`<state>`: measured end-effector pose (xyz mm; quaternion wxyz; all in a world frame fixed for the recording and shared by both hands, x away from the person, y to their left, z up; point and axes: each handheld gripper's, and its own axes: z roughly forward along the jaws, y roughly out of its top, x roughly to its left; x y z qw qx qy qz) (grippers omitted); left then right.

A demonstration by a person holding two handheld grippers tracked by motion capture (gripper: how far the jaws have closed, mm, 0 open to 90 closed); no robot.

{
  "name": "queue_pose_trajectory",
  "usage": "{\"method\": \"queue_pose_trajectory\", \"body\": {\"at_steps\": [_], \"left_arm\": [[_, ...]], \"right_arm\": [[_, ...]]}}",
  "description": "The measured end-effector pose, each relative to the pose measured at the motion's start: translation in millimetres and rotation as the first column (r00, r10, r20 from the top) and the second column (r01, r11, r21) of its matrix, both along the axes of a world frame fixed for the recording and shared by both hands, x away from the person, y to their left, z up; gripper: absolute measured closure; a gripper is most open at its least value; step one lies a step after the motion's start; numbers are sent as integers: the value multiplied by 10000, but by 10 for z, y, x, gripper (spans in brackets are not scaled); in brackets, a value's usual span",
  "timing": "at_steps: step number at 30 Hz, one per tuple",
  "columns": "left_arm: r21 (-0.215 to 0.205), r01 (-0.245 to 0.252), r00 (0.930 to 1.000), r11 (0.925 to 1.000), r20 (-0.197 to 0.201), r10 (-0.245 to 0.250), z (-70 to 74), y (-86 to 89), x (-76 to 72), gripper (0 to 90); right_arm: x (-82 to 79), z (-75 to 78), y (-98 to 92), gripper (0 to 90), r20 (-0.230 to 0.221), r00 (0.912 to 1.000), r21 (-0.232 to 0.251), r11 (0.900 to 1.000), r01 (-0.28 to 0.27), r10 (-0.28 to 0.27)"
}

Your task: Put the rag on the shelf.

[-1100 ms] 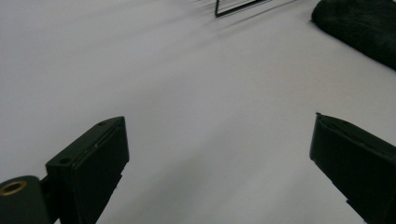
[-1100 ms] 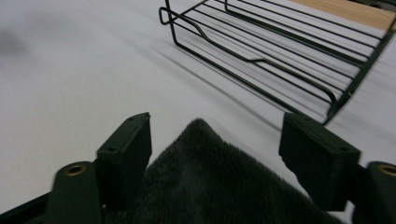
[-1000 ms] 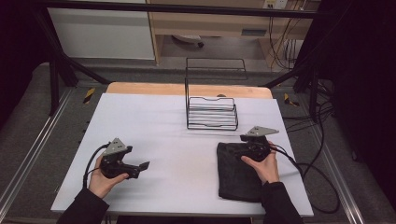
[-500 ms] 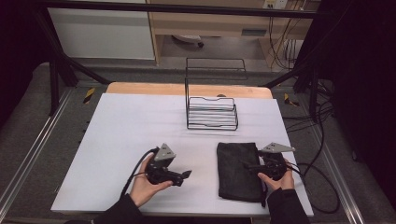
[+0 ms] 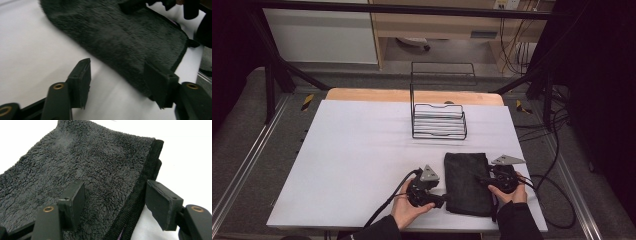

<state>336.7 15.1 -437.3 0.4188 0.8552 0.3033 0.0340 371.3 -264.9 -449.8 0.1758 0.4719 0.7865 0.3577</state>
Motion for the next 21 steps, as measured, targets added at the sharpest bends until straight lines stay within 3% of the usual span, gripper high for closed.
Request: {"method": "queue_pose_trajectory", "body": {"at_steps": [5,9,15,21], "left_arm": [[-152,20,9996,9999,-298,-24,-52,-152,-27,487],[91,-246,9983,9997,-524,250,-112,-248,-16,542],[215,-390,9967,9990,-710,404,-134,-261,-31,634],[12,-410,9927,9992,-1139,409,-122,-237,-11,821]], "right_arm": [[9,1,-1,354,-99,9999,81,10000,39,-39],[12,18,-15,382,-167,9998,137,9999,52,-49],[31,21,-29,422,-302,9994,203,9997,144,-138],[32,17,-21,516,-406,9988,343,9990,280,-266]]}}
